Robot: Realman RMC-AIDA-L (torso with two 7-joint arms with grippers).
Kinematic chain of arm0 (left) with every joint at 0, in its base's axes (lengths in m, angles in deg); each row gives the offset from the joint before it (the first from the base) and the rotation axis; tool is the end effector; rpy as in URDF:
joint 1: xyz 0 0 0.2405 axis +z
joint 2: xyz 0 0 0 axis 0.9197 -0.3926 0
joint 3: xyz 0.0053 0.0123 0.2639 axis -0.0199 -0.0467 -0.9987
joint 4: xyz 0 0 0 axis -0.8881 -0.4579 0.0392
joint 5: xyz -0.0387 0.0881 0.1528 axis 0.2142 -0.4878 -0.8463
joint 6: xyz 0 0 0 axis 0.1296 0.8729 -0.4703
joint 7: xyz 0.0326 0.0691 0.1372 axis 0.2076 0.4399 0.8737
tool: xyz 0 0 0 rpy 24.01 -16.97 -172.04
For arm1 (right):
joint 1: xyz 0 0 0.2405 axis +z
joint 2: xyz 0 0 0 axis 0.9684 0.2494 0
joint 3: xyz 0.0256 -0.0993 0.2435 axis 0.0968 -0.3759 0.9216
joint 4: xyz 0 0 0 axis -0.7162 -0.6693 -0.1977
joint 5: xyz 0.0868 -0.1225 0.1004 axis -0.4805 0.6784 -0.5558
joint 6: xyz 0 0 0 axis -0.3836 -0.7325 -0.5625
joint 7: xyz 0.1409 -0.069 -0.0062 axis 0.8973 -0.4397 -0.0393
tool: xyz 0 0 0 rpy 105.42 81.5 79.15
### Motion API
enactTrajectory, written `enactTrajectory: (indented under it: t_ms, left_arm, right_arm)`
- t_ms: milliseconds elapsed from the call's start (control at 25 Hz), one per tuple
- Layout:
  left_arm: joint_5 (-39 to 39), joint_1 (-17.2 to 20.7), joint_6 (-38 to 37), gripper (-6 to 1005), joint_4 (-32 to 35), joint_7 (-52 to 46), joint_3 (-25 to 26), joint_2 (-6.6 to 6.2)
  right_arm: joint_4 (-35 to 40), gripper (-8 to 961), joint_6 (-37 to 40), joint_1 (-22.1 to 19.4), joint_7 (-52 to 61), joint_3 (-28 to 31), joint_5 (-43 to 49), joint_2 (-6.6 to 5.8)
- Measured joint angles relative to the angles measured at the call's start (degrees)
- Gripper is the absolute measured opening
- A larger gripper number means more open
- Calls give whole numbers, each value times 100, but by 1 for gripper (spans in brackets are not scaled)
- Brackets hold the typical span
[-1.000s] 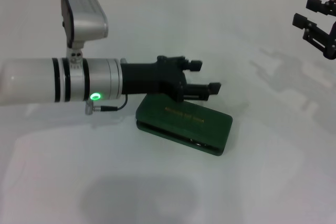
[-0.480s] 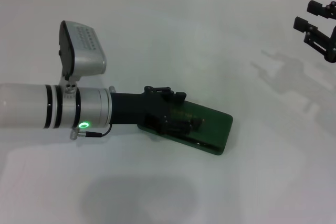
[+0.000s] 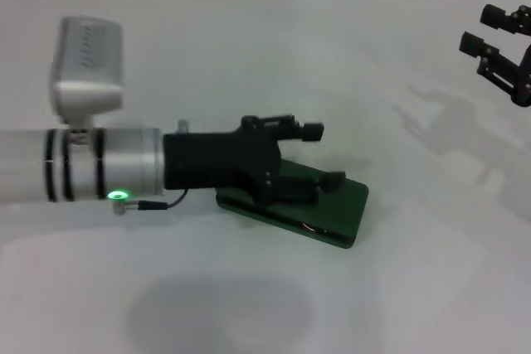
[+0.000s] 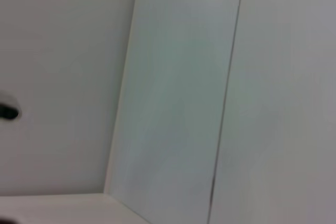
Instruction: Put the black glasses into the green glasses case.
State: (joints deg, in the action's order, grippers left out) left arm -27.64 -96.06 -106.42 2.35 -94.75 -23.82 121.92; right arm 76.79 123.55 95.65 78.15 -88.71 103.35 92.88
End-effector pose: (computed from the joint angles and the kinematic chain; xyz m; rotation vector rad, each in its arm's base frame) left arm -0.2010 0.2924 -0.0692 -2.8882 -0.4589 -0.8693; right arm 0.2441 0.3269 0.0363 -2.2896 0.0870 0.8344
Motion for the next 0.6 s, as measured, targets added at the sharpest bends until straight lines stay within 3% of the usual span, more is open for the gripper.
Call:
enactTrajectory:
  t_ms: [240,400,600]
  left_arm:
    - [134,316,-1576,825,-7,606,1211,-4]
    - [138,612,-1904,826,-27,634,1413,-102]
    - [156,967,-1922,827,-75,724,1428,-116]
  right_arm:
    - [11,455,792,-77,-59,-230,168,-32]
    - [-13,466,1360,28,61,-694,548,-20]
    - [-376,480,1213,180,29,-1352,556,24]
